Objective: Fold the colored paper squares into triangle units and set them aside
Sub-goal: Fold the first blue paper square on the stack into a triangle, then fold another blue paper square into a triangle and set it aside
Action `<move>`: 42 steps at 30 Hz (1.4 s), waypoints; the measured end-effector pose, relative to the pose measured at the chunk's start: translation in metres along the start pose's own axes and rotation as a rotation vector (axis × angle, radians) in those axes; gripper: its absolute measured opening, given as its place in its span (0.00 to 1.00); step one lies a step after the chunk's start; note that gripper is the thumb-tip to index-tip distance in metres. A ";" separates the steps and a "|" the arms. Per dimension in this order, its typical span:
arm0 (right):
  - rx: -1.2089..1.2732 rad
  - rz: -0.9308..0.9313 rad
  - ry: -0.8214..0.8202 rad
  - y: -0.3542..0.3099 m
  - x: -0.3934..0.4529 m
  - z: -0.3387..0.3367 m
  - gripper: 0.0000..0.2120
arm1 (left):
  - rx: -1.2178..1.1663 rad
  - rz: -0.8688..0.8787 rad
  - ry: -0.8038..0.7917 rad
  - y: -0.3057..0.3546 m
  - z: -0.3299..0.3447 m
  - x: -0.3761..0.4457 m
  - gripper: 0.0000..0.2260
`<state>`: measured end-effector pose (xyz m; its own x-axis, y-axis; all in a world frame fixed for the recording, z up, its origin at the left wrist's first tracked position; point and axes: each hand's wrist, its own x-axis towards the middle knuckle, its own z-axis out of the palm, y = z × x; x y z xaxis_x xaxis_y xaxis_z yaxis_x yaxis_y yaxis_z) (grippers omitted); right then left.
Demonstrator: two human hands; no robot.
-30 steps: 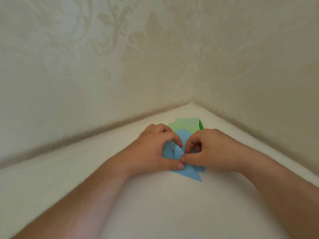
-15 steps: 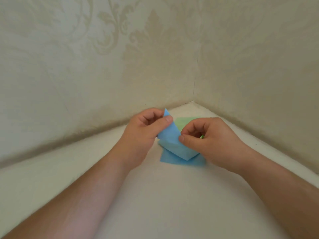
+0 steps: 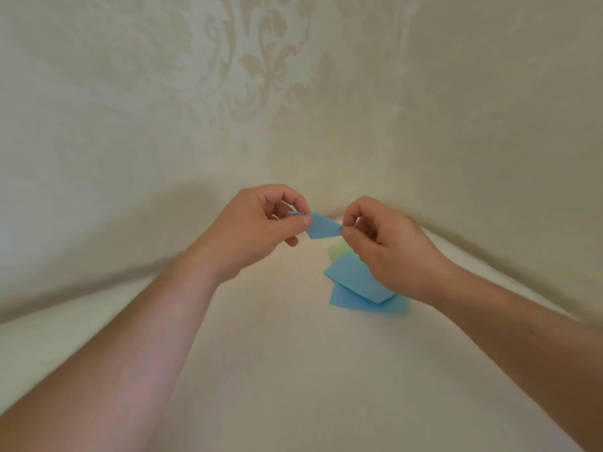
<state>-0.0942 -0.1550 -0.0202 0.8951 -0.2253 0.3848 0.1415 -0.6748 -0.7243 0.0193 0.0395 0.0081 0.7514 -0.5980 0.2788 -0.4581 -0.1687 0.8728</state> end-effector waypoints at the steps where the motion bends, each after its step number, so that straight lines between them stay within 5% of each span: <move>1: 0.005 -0.018 0.008 -0.003 0.003 0.007 0.06 | 0.047 -0.013 -0.017 0.001 -0.010 -0.004 0.05; 6: -0.009 -0.046 0.024 -0.005 0.013 0.047 0.04 | 0.097 -0.146 0.064 -0.032 -0.047 -0.037 0.05; 11: -0.274 -0.085 -0.114 0.011 0.018 0.058 0.09 | 0.245 -0.204 0.114 -0.077 -0.036 -0.039 0.04; 21: -0.444 0.051 0.029 0.060 0.001 -0.017 0.17 | 0.754 -0.097 0.094 -0.090 -0.019 -0.029 0.07; 27: -0.187 0.155 0.096 0.076 -0.008 -0.022 0.21 | 0.628 0.035 -0.073 -0.046 0.040 -0.011 0.11; 33: -0.127 0.176 -0.017 0.085 -0.016 -0.023 0.16 | 0.652 -0.063 -0.353 -0.028 0.091 0.017 0.40; 39: -0.132 0.239 -0.098 0.081 -0.011 -0.027 0.10 | 0.532 -0.050 -0.277 -0.030 0.092 0.021 0.43; 42: 0.025 0.238 -0.105 0.072 -0.010 -0.034 0.19 | 0.348 -0.023 -0.216 -0.030 0.086 0.016 0.37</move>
<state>-0.1075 -0.2251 -0.0573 0.9432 -0.3007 0.1412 -0.0694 -0.5940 -0.8015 0.0041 -0.0329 -0.0478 0.6634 -0.7354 0.1380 -0.6034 -0.4168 0.6798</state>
